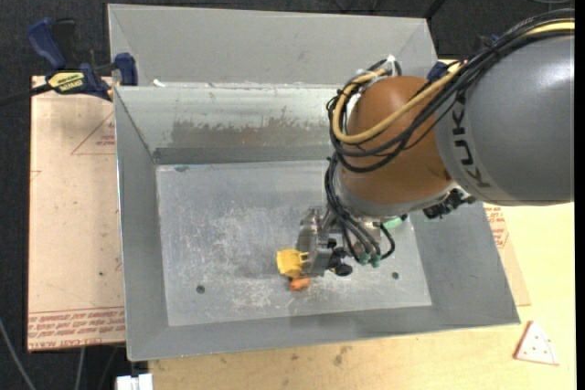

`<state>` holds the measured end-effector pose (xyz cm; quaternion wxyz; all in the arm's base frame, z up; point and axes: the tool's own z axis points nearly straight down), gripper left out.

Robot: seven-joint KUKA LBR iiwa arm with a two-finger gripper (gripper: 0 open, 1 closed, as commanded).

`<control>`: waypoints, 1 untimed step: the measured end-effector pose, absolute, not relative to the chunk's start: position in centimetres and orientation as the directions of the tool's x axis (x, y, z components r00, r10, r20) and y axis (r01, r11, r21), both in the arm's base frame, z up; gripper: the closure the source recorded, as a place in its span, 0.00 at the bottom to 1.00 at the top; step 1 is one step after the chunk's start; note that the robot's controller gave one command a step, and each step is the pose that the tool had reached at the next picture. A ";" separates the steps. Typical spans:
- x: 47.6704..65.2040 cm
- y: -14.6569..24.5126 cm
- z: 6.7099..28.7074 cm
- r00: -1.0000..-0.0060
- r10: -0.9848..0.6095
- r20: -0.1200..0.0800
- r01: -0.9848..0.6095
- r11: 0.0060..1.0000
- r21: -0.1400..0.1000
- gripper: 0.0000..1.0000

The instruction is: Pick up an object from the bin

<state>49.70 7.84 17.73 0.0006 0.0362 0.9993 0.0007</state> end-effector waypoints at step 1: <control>51.3 8.0 29.7 -0.997 0.078 -0.003 0.078 0.997 0.001 1.00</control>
Offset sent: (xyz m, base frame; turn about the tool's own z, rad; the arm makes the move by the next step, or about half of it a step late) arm 0.0000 0.0000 0.0000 0.0000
